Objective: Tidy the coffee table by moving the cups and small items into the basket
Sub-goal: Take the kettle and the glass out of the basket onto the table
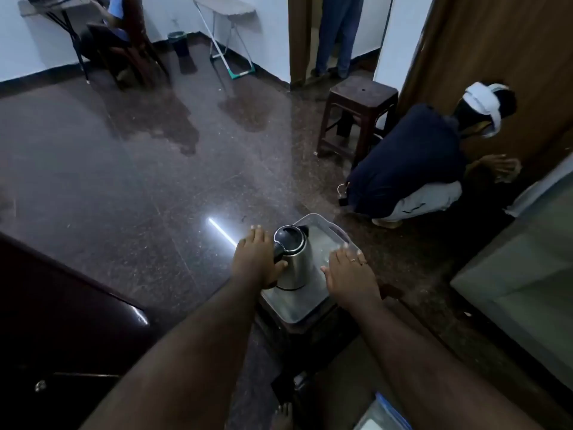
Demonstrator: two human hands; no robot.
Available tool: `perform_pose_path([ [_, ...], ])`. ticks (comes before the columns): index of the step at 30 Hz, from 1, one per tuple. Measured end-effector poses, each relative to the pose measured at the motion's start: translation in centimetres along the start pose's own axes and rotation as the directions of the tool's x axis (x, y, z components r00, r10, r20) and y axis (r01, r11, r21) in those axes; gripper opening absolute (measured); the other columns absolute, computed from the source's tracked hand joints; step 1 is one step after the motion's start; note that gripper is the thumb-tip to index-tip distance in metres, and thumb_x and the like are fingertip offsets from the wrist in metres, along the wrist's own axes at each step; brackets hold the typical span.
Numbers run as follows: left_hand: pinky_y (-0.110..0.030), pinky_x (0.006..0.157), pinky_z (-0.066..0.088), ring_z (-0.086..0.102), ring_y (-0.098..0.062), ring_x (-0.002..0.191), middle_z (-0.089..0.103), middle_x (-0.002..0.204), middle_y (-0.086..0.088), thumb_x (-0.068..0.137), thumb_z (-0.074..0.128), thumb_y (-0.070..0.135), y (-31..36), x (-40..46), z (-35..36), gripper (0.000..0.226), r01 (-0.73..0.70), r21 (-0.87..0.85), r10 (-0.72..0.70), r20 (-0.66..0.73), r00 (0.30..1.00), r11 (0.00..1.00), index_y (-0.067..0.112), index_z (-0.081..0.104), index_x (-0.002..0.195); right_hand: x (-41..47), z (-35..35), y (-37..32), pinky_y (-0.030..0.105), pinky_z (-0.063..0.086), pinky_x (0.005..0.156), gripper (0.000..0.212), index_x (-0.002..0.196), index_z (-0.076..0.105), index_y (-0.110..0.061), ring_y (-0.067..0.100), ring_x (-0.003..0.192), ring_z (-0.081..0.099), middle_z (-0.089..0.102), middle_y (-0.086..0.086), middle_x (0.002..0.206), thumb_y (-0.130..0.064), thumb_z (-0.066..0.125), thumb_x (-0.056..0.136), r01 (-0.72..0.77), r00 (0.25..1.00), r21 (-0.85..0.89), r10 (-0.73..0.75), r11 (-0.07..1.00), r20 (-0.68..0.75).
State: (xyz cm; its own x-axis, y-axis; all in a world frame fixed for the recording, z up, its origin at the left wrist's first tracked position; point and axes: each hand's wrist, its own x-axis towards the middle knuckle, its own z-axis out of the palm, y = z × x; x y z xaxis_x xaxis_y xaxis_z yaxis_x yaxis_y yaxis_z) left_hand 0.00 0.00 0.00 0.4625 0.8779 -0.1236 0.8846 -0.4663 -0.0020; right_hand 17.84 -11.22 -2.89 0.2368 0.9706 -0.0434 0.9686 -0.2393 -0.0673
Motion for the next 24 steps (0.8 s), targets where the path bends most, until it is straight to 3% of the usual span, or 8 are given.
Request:
perform_pose_path([
  [3, -0.04, 0.087, 0.048, 0.058, -0.031, 0.113, 0.059, 0.122, -0.009, 0.073, 0.069, 0.058, -0.7, 3.2, 2.6, 0.064, 0.084, -0.131, -0.064, 0.155, 0.986, 0.988, 0.016, 0.052, 0.118, 3.2, 3.4, 0.1, 0.039, 0.048, 0.093, 0.034, 0.119, 0.062, -0.016, 0.028, 0.118, 0.057, 0.063, 0.005, 0.122, -0.039, 0.049, 0.097, -0.138, 0.986, 0.192, 0.117, 0.972, 0.118],
  [6, -0.039, 0.086, 0.051, 0.062, -0.031, 0.108, 0.064, 0.118, -0.007, 0.067, 0.077, 0.053, -1.4, 5.2, 5.6, 0.064, 0.149, -0.242, -0.085, 0.255, 0.963, 0.959, 0.017, 0.054, 0.115, 6.2, 6.7, 0.8, 0.04, 0.047, 0.094, 0.042, 0.127, 0.053, -0.018, 0.027, 0.122, 0.054, 0.056, 0.005, 0.131, -0.036, 0.062, 0.09, -0.319, 0.944, 0.267, 0.28, 0.91, 0.173],
  [10, -0.04, 0.083, 0.054, 0.064, -0.032, 0.102, 0.067, 0.109, -0.008, 0.067, 0.072, 0.045, -2.8, 5.8, 9.2, 0.052, 0.291, -0.423, -0.164, 0.311, 0.936, 0.858, 0.019, 0.055, 0.109, 9.4, 9.9, 2.3, 0.044, 0.05, 0.092, 0.077, 0.133, 0.04, -0.009, 0.032, 0.124, 0.052, 0.044, 0.01, 0.141, -0.037, 0.081, 0.073, -0.43, 0.901, 0.245, 0.393, 0.869, 0.186],
  [14, -0.027, 0.064, 0.045, 0.061, -0.02, 0.076, 0.062, 0.072, 0.002, 0.069, 0.071, 0.031, -3.5, 6.1, 10.8, 0.021, 0.365, -0.608, -0.157, 0.368, 0.917, 0.706, 0.018, 0.055, 0.075, 11.7, 12.6, 4.1, 0.047, 0.045, 0.103, 0.118, 0.149, 0.022, -0.004, 0.033, 0.137, 0.042, 0.033, 0.014, 0.154, -0.041, 0.091, 0.06, -0.511, 0.85, 0.272, 0.431, 0.816, 0.303],
  [17, -0.031, 0.059, 0.053, 0.057, -0.012, 0.064, 0.053, 0.057, 0.01, 0.061, 0.074, 0.03, -3.7, 6.3, 11.8, 0.024, 0.399, -0.691, -0.138, 0.402, 0.905, 0.603, 0.018, 0.054, 0.066, 12.7, 14.2, 5.0, 0.047, 0.042, 0.105, 0.13, 0.154, 0.012, -0.006, 0.032, 0.14, 0.04, 0.031, 0.014, 0.157, -0.046, 0.091, 0.059, -0.543, 0.821, 0.273, 0.433, 0.794, 0.373],
  [20, -0.042, 0.069, 0.06, 0.059, -0.012, 0.064, 0.059, 0.064, 0.008, 0.06, 0.077, 0.031, -4.1, 6.4, 13.0, 0.026, 0.396, -0.745, -0.128, 0.392, 0.911, 0.536, 0.02, 0.059, 0.074, 13.3, 15.1, 4.9, 0.045, 0.042, 0.104, 0.13, 0.155, 0.008, -0.006, 0.031, 0.14, 0.041, 0.033, 0.015, 0.157, -0.048, 0.089, 0.062, -0.561, 0.811, 0.291, 0.446, 0.775, 0.378],
  [24, -0.033, 0.068, 0.052, 0.055, -0.011, 0.067, 0.057, 0.067, 0.009, 0.068, 0.077, 0.018, -3.6, 6.1, 12.3, 0.024, 0.382, -0.778, -0.146, 0.359, 0.922, 0.499, 0.026, 0.055, 0.072, 13.4, 15.8, 4.4, 0.043, 0.043, 0.098, 0.105, 0.143, 0.03, -0.006, 0.034, 0.132, 0.046, 0.044, 0.018, 0.145, -0.032, 0.092, 0.062, -0.558, 0.829, 0.463, 0.457, 0.688, 0.321],
])
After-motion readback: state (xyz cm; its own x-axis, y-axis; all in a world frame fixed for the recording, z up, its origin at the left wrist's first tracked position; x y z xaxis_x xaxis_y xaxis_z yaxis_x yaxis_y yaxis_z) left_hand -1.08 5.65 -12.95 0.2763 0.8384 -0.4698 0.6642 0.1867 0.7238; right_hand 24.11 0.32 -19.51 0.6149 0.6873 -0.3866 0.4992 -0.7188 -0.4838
